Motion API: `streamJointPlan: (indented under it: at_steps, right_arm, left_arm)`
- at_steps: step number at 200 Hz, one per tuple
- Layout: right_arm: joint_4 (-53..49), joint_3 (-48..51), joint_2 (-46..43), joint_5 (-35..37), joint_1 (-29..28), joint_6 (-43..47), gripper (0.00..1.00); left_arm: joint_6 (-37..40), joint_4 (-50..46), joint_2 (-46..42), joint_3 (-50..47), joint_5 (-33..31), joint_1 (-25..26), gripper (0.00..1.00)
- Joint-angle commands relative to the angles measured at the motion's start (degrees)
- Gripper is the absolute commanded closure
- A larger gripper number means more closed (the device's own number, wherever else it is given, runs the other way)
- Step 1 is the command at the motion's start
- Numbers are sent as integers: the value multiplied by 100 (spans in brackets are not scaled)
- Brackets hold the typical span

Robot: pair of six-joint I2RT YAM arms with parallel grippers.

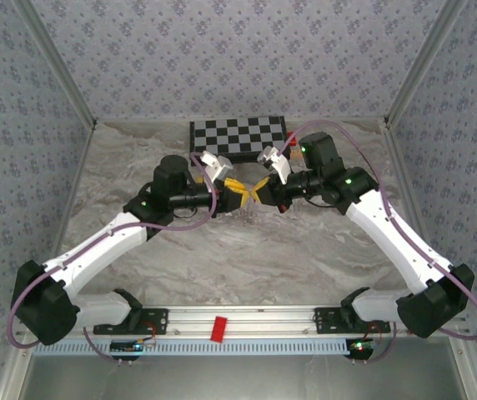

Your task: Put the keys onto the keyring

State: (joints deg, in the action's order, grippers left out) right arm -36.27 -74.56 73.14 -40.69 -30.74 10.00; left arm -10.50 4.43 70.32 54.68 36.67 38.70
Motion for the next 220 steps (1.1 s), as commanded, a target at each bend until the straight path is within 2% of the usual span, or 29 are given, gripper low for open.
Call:
streamJointPlan:
  at_steps: [1,21,34,46,73,84,108,158,220]
  right_arm:
    - [5,-141,0,-225,19,72,100]
    - [-9,-122,13,-245,21,72,100]
    - [-12,-108,7,-247,16,81,100]
    - [-12,-86,-8,-225,17,81,100]
    - [-10,5,-108,-159,26,139,100]
    - [95,123,-208,-119,59,64,82]
    - [911,569,-653,-128,219,-429,71]
    - [3580,2392,-2008,526,512,-1900,70]
    - [5178,3370,-2586,980,501,-2783,72]
  left_arm:
    - [119,-2,43,259,187,45,73]
    - [116,32,49,287,203,59,78]
    - [127,26,52,299,208,65,92]
    - [119,32,52,316,194,72,100]
    - [44,119,19,290,183,77,100]
    - [-38,234,-5,239,177,87,100]
    - [-298,634,-78,85,98,96,100]
    - [-882,1542,-172,-194,-167,180,100]
    - [-1273,2202,-145,-305,-530,427,100]
